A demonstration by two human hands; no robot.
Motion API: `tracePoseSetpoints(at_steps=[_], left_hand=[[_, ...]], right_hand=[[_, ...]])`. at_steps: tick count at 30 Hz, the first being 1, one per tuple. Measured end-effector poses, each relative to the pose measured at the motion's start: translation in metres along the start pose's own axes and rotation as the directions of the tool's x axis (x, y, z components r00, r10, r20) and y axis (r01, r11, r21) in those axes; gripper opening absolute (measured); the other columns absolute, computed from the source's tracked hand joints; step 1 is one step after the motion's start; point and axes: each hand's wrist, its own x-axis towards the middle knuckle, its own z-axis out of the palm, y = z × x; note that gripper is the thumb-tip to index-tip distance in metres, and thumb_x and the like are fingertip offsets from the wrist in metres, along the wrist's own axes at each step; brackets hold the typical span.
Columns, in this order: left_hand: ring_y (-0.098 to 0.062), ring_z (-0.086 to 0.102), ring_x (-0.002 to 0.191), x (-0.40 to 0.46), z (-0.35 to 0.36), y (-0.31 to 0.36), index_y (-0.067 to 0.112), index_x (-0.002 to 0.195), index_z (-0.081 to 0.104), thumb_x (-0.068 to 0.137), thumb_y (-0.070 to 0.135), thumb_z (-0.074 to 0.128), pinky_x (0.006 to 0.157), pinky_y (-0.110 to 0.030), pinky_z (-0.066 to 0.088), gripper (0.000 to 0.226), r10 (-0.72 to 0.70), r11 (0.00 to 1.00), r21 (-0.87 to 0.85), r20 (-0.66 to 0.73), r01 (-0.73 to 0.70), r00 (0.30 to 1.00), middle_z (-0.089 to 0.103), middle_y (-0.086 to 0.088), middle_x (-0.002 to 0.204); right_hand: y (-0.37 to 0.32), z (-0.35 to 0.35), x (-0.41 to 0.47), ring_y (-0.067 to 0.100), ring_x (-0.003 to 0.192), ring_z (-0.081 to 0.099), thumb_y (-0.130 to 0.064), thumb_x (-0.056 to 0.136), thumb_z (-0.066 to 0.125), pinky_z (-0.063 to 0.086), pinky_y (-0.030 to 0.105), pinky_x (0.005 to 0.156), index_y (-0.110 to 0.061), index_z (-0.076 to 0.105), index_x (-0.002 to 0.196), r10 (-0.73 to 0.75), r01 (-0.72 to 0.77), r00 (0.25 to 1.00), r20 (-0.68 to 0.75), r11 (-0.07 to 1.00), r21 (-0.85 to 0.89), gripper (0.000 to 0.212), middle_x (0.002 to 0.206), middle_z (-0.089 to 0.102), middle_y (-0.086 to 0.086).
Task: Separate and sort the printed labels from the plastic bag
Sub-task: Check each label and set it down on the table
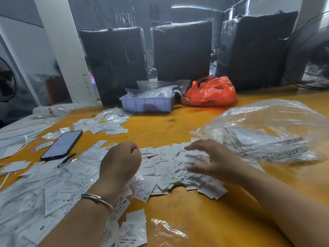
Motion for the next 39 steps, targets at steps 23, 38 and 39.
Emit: tracePoseSetpoints(at_steps=[23,38,39], left_hand=[[-0.001,0.039,0.110,-0.007,0.016,0.003,0.042,0.111,0.061,0.063,0.065,0.074,0.094,-0.026,0.039,0.055,0.318,0.941,-0.053,0.464,-0.333,0.827,0.050,0.021,0.112],[0.003,0.048,0.102,-0.008,0.014,0.004,0.038,0.102,0.067,0.054,0.075,0.068,0.088,-0.027,0.046,0.061,0.318,0.947,-0.087,0.415,-0.310,0.853,0.057,0.021,0.106],[0.002,0.048,0.104,-0.009,0.014,0.004,0.037,0.103,0.067,0.056,0.074,0.068,0.089,-0.027,0.045,0.060,0.315,0.948,-0.082,0.409,-0.309,0.857,0.057,0.020,0.107]], right_hand=[[0.032,-0.031,0.004,0.029,0.101,0.052,-0.017,0.084,0.052,0.035,0.038,0.086,-0.017,0.067,0.099,0.330,-0.559,0.773,-0.542,0.759,-0.334,0.021,0.102,0.064,0.010],[0.065,-0.037,0.005,0.032,0.110,0.044,-0.018,0.090,0.055,0.031,0.039,0.088,-0.020,0.073,0.088,0.482,-0.680,0.691,-0.538,0.686,-0.259,0.019,0.102,0.064,0.009],[0.063,-0.037,0.004,0.034,0.107,0.045,-0.020,0.090,0.055,0.033,0.039,0.086,-0.019,0.074,0.087,0.445,-0.665,0.686,-0.576,0.704,-0.248,0.019,0.099,0.065,0.012]])
